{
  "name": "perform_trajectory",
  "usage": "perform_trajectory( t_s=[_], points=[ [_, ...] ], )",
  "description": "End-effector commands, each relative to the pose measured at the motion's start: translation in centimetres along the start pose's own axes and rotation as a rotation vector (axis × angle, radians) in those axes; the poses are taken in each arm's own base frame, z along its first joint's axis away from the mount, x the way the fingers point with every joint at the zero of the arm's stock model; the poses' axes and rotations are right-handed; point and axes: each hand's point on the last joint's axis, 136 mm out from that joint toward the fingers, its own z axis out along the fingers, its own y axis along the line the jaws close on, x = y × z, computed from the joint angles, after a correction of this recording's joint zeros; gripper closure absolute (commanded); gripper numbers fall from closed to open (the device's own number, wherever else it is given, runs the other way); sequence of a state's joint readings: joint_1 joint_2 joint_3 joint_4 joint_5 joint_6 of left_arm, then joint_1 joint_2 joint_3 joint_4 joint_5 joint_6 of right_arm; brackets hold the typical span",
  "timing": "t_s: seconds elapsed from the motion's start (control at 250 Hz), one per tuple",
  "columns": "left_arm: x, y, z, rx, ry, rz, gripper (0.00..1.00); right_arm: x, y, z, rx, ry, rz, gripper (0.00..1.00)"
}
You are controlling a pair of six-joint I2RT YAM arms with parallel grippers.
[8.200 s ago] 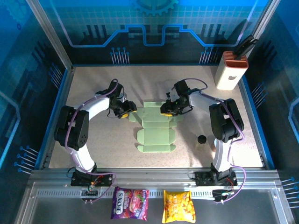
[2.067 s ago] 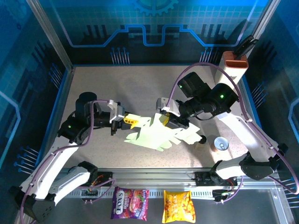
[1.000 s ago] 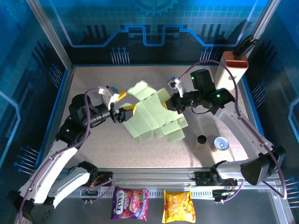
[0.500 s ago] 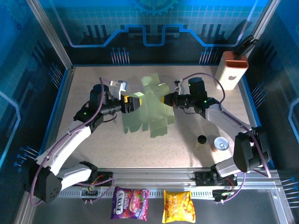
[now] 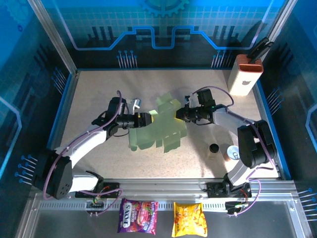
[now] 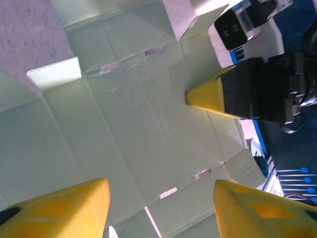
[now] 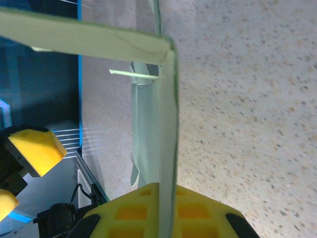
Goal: Fold the paper box
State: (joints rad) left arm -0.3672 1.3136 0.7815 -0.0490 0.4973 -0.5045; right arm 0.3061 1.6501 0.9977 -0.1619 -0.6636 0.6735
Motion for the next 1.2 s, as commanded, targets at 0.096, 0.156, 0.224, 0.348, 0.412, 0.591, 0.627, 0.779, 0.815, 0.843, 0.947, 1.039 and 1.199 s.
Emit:
perform_trajectory(
  t_s=[0.096, 0.156, 0.224, 0.348, 0.412, 0.591, 0.627, 0.779, 0.815, 0.843, 0.947, 1.039, 1.199],
  points=[
    [2.6, 0.5, 2.4, 0.032, 0.094, -0.080, 0.43, 0.0, -1.3, -0.6, 0.114, 0.029, -0.057, 0.98],
    [3.3, 1.0, 2.9, 0.020, 0.112, -0.089, 0.44, 0.2, -1.8, -0.8, 0.174, 0.037, -0.088, 0.98],
    [4.0, 1.7, 3.5, 0.007, 0.128, -0.101, 0.44, 0.4, -2.6, -1.1, 0.256, 0.051, -0.131, 0.98],
    [5.1, 3.1, 4.3, -0.023, 0.162, -0.129, 0.48, 1.0, -3.8, -1.5, 0.399, 0.096, -0.206, 0.99],
    [5.6, 3.8, 4.7, -0.039, 0.175, -0.142, 0.49, 1.1, -4.0, -1.6, 0.460, 0.113, -0.247, 0.99],
    [5.8, 4.4, 4.8, -0.052, 0.174, -0.154, 0.50, 1.7, -3.8, -1.4, 0.594, 0.164, -0.347, 0.99],
    [5.7, 4.3, 4.8, -0.047, 0.165, -0.149, 0.50, 1.8, -3.6, -1.2, 0.616, 0.175, -0.369, 0.99],
    [4.9, 4.1, 4.1, -0.062, 0.115, -0.117, 0.50, 2.4, -3.3, -0.5, 0.712, 0.223, -0.457, 0.99],
    [4.8, 4.1, 3.9, -0.069, 0.105, -0.105, 0.50, 2.6, -3.2, -0.4, 0.730, 0.237, -0.476, 0.99],
    [4.5, 4.0, 3.7, -0.075, 0.095, -0.094, 0.50, 2.7, -3.2, -0.2, 0.743, 0.244, -0.490, 0.99],
    [3.7, 3.9, 2.8, -0.098, 0.060, -0.056, 0.50, 3.2, -3.0, 0.4, 0.777, 0.273, -0.538, 0.99],
    [2.8, 3.8, 1.9, -0.117, 0.020, -0.004, 0.49, 3.8, -2.9, 0.9, 0.796, 0.304, -0.571, 0.98],
    [0.8, 3.5, 0.6, -0.173, -0.056, 0.128, 0.48, 4.6, -2.8, 1.3, 0.807, 0.351, -0.624, 0.97]
  ],
)
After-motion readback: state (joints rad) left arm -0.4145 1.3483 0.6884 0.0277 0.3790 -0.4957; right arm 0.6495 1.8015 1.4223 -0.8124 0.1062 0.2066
